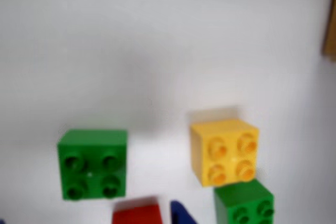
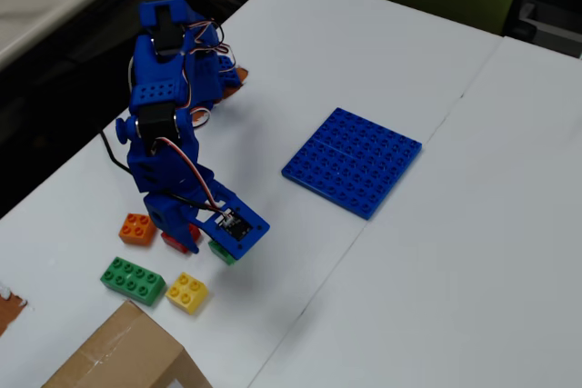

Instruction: Pick up the 2x2 green block and go up the 8x8 blue block.

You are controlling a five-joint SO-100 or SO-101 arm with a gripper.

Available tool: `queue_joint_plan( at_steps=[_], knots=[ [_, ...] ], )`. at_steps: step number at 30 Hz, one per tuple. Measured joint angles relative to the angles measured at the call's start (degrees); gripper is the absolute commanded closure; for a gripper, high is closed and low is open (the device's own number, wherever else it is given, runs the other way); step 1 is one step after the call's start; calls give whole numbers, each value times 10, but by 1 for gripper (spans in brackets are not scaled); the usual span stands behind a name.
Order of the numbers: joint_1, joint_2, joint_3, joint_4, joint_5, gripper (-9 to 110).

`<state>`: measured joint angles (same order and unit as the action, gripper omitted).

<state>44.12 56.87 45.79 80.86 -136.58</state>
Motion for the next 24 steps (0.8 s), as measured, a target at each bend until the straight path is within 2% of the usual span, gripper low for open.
queue_joint_plan(
  at_steps=[17,24],
  knots=[
    [-15,-61,0,-23,30,67],
    [-21,-62,0,-31,53,78]
  ],
)
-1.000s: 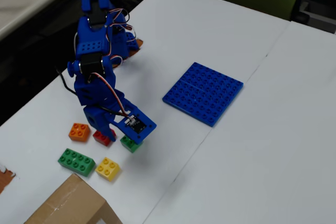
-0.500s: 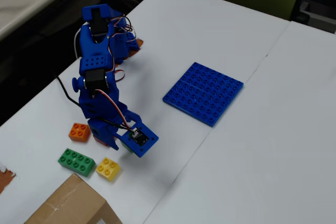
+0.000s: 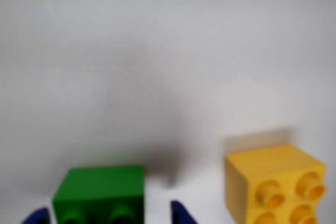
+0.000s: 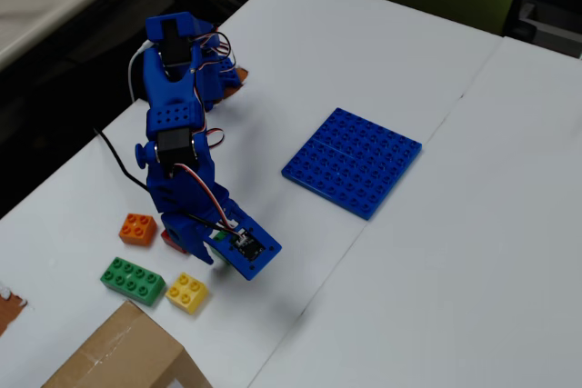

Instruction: Pick up the 2x2 green block and go up the 8x8 blue block.

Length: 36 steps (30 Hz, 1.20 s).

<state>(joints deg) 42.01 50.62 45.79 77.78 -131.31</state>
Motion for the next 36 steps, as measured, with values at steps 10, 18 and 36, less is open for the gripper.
queue_joint_plan(
  at_steps=[10,18,36],
  knots=[
    [-3,0,0,-4,14,89],
    [-4,0,0,-2,18,92],
    [2,339,41,251,-138,94]
  ],
)
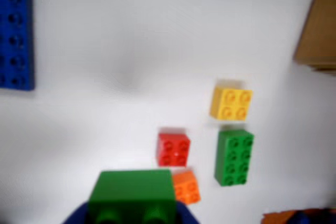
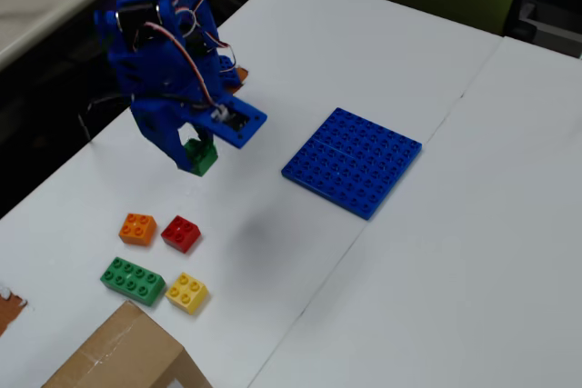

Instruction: Pick up the 2x2 green block and go up the 8x8 blue block.

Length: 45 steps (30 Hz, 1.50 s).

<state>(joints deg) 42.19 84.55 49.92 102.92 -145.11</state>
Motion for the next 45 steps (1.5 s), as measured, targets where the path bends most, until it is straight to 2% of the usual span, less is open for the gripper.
queue_joint_plan(
  at_steps=[4,11,20,31,36,45],
  knots=[
    [-31,113,54,0,16,94],
    [-145,221,60,0,168,94],
    [-274,252,-51,1,348,95],
    [-436,111,-352,1,637,95],
    [-463,50,-374,1,679,95],
    [-475,-48,-344,1,693,95]
  ],
)
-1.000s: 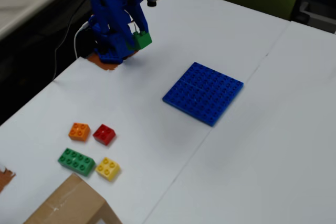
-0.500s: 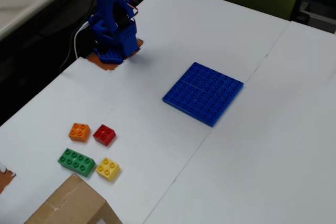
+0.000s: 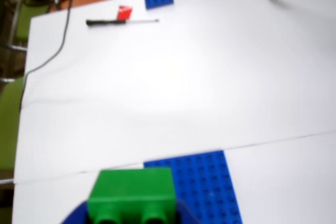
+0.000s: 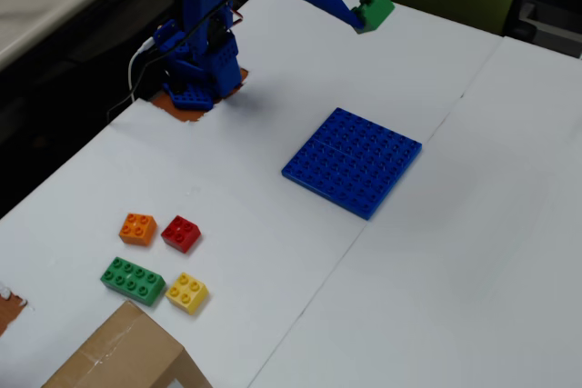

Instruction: Pick up the 2x2 green block and go up the 8x8 blue block.

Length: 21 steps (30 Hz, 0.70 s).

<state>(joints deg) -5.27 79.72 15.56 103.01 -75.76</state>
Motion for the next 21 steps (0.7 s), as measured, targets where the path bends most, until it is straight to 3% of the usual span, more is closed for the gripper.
queue_joint_plan(
  at_steps=[11,21],
  knots=[
    [0,-6,154,0,-70,94],
    [18,-37,193,0,-104,94]
  ],
)
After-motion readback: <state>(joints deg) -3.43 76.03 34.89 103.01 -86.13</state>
